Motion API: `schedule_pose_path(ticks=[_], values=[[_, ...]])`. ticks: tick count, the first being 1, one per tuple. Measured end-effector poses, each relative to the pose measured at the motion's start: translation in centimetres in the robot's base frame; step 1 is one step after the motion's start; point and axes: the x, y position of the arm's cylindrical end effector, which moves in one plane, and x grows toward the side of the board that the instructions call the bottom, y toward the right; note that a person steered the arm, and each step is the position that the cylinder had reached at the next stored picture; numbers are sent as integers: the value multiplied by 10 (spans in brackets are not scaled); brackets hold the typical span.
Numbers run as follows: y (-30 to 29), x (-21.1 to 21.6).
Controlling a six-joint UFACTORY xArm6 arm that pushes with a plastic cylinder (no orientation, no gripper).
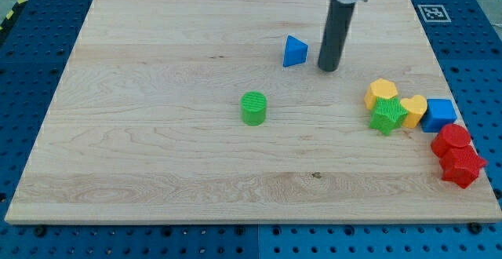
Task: Push the blue triangle to the top of green circle
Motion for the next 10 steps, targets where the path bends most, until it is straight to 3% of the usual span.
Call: schedule_pose_path(ticks=[1,4,5,7,9,10], values=[[5,-26],[-126,-8],[-126,-16],[-126,20],[-149,-2],[-163,9]])
